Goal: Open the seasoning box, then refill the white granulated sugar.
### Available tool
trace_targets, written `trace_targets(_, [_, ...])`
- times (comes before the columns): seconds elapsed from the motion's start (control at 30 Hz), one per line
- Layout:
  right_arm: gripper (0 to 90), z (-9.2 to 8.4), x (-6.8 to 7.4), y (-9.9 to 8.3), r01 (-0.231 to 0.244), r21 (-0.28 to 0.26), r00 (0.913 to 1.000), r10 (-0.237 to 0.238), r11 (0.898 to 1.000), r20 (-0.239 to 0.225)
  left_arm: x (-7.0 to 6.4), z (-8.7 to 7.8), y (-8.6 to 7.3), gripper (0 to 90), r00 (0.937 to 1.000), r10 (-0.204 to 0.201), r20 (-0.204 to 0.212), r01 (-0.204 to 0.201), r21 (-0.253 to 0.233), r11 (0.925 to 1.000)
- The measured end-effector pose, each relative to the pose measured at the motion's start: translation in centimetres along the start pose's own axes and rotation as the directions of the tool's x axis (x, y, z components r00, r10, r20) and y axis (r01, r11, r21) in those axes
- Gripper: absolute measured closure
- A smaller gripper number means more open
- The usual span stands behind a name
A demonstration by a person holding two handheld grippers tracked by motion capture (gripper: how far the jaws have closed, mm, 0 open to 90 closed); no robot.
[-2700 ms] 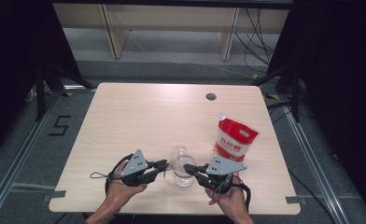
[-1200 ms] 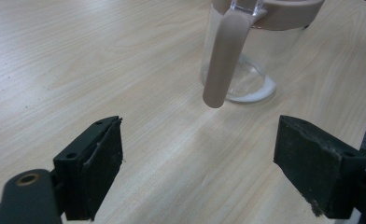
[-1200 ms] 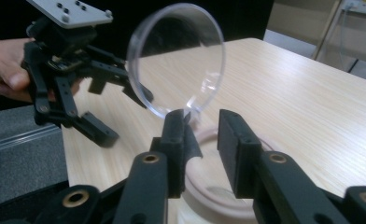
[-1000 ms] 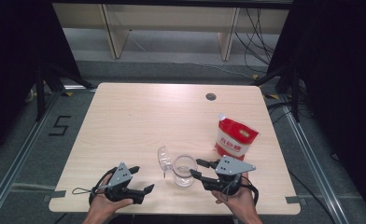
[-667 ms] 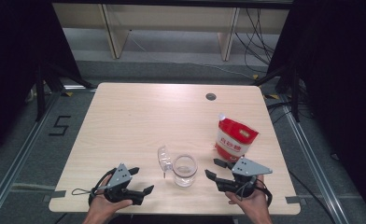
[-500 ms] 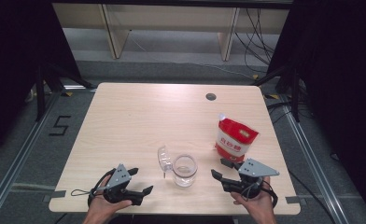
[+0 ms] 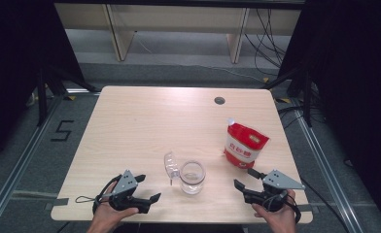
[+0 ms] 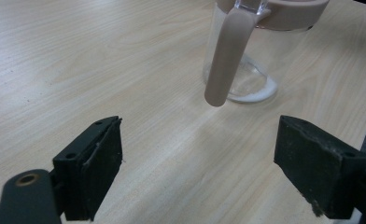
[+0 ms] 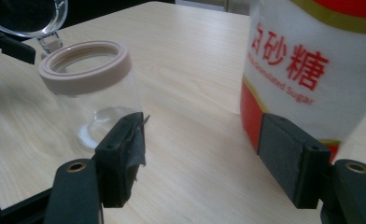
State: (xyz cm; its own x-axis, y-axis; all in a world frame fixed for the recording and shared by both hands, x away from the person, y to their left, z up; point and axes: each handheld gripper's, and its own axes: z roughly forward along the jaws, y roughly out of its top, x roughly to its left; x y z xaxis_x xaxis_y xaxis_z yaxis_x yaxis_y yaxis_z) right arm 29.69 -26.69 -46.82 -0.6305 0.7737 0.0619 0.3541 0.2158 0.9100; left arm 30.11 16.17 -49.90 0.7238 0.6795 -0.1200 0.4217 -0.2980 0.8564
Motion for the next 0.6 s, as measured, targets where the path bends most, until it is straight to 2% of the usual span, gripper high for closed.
trace_targets(0.07, [29.6, -0.1, -0.5, -0.4, -0.01, -0.01, 0.9999, 0.011, 1.0, 0.013, 0.1, 0.1, 0.0, 15.0, 1.0, 0.002, 0.006, -0.002, 0.007, 1.0])
trace_targets(0.1, [29.1, -0.2, -0.5, -0.5, -0.03, -0.004, 0.9994, 0.03, 1.0, 0.016, 0.2, 0.1, 0.0, 15.0, 1.0, 0.006, -0.003, -0.006, 0.01, 0.9999])
trace_targets(0.13, [28.7, -0.4, -0.8, -0.5, -0.018, 0.004, 0.9996, 0.018, 1.0, 0.023, 0.2, 0.1, 0.0, 15.0, 0.9999, 0.007, -0.012, -0.007, 0.015, 0.9999])
trace_targets(0.2, [27.8, -0.4, -0.8, -0.7, -0.048, -0.002, 0.9983, 0.048, 0.999, 0.032, 0.1, 0.1, 0.0, 15.0, 1.0, 0.004, 0.002, -0.004, 0.009, 0.9999])
trace_targets(0.23, [26.6, -0.5, -1.2, -0.7, -0.018, -0.001, 0.9989, 0.018, 1.0, 0.044, 0.0, 0.1, 0.0, 15.0, 1.0, 0.006, 0.003, -0.006, 0.006, 1.0])
trace_targets(0.33, [26.0, -0.4, -1.2, -0.8, -0.03, -0.003, 0.9985, 0.03, 1.0, 0.045, 0.1, 0.0, 0.1, 15.0, 0.9994, 0.036, 0.004, -0.036, 0.011, 0.9993])
trace_targets(0.4, [25.4, -0.5, -1.2, -0.9, -0.045, 0.008, 0.9975, 0.044, 0.999, 0.055, 0.1, 0.0, 0.1, 15.0, 0.9993, 0.037, 0.004, -0.037, 0.009, 0.9993])
trace_targets(0.43, [24.4, -0.4, -1.5, -0.9, -0.03, -0.001, 0.998, 0.031, 1.0, 0.055, 0.1, 0.0, 0.1, 15.0, 0.9993, 0.036, 0.005, -0.036, 0.009, 0.9993])
trace_targets(0.47, [24.4, -0.5, -1.4, -0.9, -0.057, 0.002, 0.9962, 0.057, 0.998, 0.066, 0.1, 0.0, 0.1, 15.0, 0.9993, 0.037, -0.002, -0.037, 0.008, 0.9993])
trace_targets(0.53, [22.8, -0.5, -1.8, -1.0, -0.032, -0.006, 0.996, 0.032, 0.999, 0.083, 0.1, 0.0, 0.1, 15.0, 0.9994, 0.034, 0.004, -0.034, 0.005, 0.9994])
trace_targets(0.6, [22.4, -0.5, -2.3, -1.1, -0.035, -0.007, 0.9951, 0.036, 0.999, 0.092, 0.1, 0.1, 0.1, 15.0, 0.9994, 0.034, 0.006, -0.034, -0.001, 0.9994])
